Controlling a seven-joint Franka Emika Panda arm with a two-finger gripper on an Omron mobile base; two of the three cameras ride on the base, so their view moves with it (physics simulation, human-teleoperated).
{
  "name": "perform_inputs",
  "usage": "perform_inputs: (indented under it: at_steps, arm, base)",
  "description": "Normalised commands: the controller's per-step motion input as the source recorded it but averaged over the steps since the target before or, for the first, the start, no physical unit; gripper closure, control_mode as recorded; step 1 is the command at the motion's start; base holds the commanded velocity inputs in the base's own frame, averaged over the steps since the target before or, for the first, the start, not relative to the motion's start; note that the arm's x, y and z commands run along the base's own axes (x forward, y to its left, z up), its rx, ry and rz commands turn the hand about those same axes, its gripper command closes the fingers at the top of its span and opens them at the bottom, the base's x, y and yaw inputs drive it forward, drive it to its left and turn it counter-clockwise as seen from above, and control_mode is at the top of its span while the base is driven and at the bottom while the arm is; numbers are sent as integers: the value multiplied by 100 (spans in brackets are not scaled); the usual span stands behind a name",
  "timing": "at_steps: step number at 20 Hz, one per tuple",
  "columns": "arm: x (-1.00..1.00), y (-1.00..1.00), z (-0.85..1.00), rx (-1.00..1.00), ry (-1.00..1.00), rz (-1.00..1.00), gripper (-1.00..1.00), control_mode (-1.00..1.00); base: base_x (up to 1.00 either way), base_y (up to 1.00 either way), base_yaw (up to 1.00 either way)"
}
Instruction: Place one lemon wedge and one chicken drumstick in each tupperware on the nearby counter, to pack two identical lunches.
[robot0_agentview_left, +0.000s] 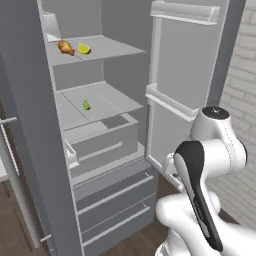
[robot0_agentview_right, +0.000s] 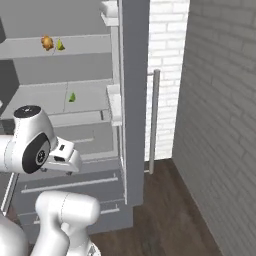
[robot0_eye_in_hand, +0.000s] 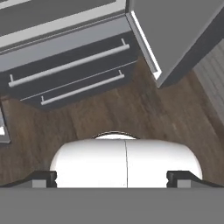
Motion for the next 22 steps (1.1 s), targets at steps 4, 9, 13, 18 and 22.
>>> perform_inputs:
  at_steps: [4,9,13,18,22]
  arm:
    - [0,0,0,0,0,0,-100,100]
    - [0,0,0,0,0,0,-100,100]
    - [0,0,0,0,0,0,-100,100]
    - [0,0,0,0,0,0,-100,100]
    - [0,0,0,0,0,0,-100,100]
  base:
    - [39,0,33]
    - [65,0,34]
    - [76,-3,25]
    - [70,-14,19]
    - [54,-25,9]
